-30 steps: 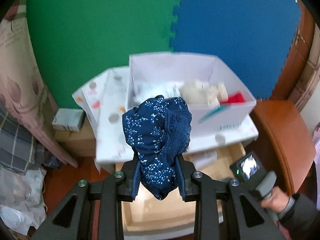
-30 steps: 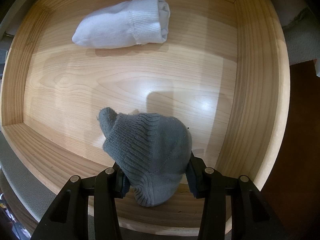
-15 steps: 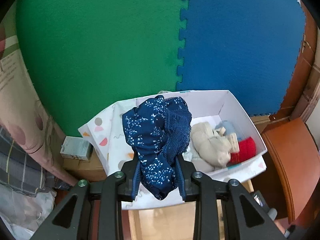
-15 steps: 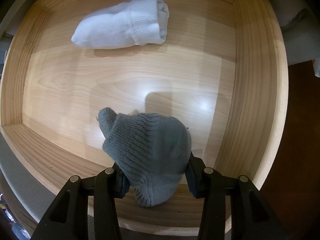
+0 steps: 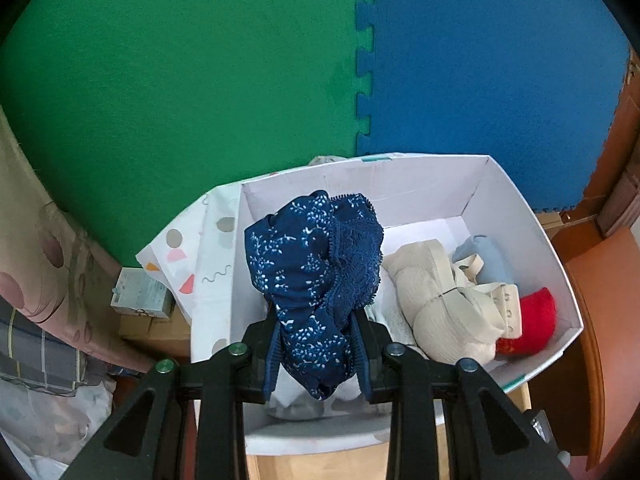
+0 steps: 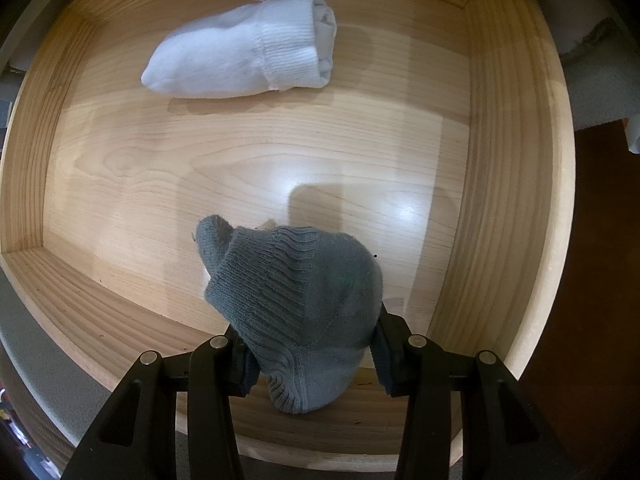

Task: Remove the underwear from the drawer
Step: 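Lower the navy underwear into the box and open the left gripper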

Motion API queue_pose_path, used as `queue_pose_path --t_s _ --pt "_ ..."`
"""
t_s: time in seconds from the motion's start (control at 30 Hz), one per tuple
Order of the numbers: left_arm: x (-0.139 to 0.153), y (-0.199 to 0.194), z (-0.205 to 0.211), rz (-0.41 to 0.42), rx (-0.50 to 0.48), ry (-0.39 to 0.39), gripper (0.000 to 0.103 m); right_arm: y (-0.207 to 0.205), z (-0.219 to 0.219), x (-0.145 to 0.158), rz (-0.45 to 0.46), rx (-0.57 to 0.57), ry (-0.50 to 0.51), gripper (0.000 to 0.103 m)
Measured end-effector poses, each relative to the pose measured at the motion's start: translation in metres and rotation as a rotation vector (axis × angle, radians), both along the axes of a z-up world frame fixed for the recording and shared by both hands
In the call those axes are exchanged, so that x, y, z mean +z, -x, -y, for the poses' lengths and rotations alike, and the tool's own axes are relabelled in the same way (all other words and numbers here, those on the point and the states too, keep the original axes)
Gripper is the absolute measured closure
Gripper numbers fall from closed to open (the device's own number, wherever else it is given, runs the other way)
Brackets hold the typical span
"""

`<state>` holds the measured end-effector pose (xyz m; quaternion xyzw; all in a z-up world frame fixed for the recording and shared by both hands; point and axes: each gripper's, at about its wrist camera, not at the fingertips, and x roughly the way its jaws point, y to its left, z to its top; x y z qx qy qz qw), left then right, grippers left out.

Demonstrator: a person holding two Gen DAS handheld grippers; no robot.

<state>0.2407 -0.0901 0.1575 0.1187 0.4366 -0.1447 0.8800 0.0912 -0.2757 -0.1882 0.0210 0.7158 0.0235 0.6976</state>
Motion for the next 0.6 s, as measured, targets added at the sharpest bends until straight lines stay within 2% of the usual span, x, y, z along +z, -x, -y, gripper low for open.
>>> queue_pose_path --t_s 0.3,0.6 --pt "-0.024 -0.012 0.004 -0.037 0.005 -0.040 0.069 0.000 0.005 0.000 0.000 -0.003 -0.011 0.062" --pt "-0.027 -0.009 0.003 -0.058 -0.002 -0.054 0.053 -0.001 0.010 0.000 0.000 -0.008 -0.013 0.062"
